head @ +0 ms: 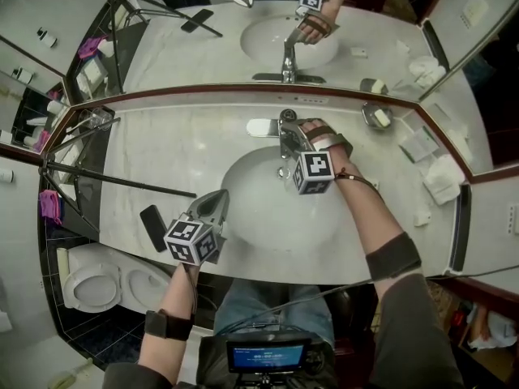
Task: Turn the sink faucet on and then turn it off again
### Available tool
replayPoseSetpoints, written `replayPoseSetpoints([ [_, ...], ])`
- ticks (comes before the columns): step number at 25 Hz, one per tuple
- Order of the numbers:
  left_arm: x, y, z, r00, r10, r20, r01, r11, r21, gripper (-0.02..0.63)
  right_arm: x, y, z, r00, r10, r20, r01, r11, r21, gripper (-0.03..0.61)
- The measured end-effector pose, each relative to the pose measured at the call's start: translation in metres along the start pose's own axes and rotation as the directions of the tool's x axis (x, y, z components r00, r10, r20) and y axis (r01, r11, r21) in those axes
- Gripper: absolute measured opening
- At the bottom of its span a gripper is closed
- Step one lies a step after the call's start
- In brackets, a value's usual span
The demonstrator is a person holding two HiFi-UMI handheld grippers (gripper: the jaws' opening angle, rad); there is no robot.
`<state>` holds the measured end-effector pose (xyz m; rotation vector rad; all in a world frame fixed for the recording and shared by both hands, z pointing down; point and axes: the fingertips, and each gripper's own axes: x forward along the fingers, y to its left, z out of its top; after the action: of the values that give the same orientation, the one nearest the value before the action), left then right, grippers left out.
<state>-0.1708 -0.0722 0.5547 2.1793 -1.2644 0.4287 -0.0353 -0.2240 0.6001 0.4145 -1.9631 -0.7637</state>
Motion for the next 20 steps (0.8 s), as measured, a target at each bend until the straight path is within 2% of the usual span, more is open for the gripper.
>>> replayPoseSetpoints([
  [7,0.007,-0.003,-0.003,1.0,-0.009,-0.007,0.009,1.0,-0.002,0.0,-0.001,0.007,0.001,1.0,-0.005,0.0,0.005,0.998,-0.063,0.167],
  [11,0.008,-0.002,-0.002,1.0,-0.007,-0.007,0.007,1.0,-0.007,0.0,0.0,0.026,0.0,1.0,0.007,-0.005,-0.008,0.994,-0.106,0.167],
  [20,0.005,0.002,-0.003,1.0,0.003,-0.001,-0.003,1.0,-0.02,0.0,0.004,0.039,0.0,1.0,0.004,-0.021,-0.006,0.995,-0.1,0.13],
])
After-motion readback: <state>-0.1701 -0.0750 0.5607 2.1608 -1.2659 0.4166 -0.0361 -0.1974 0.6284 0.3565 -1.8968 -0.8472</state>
